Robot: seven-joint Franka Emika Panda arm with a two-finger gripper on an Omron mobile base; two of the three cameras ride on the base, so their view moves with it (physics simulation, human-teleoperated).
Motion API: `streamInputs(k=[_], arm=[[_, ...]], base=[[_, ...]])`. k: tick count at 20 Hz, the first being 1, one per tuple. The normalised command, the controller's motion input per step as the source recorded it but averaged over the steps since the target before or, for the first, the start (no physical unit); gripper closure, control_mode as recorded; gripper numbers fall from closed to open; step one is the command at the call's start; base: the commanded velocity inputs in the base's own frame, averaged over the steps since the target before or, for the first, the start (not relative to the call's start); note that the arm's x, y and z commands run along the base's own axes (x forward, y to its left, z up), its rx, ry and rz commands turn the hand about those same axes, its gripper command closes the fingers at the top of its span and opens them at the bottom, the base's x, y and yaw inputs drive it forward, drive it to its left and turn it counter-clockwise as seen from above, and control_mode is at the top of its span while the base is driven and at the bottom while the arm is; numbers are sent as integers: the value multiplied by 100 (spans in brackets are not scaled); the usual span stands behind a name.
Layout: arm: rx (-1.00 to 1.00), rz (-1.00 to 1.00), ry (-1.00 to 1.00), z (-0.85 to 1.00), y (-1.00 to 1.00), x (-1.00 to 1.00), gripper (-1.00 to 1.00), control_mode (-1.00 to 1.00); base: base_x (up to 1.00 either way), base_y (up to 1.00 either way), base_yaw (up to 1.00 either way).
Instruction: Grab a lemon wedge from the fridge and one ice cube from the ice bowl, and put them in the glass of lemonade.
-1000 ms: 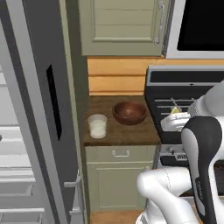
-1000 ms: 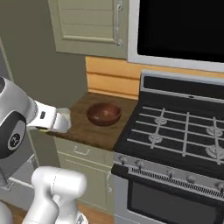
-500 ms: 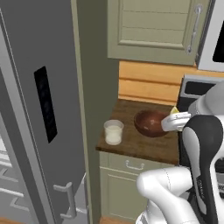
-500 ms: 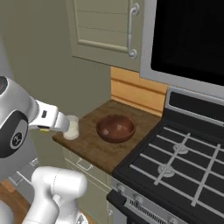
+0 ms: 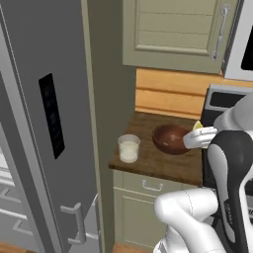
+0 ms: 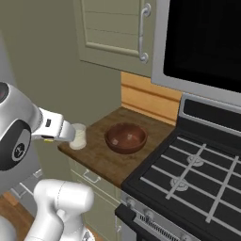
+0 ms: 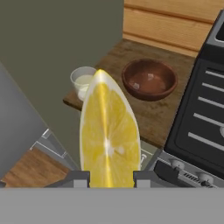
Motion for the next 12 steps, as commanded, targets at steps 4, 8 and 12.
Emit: streamInputs(k=[4, 8, 12], arm=[[0, 0, 0, 0, 0, 0, 100, 100], [0, 0, 0, 0, 0, 0, 100, 100], [0, 0, 0, 0, 0, 0, 100, 100]], base=[[51, 11, -2], [59, 15, -4], [68, 30, -8]])
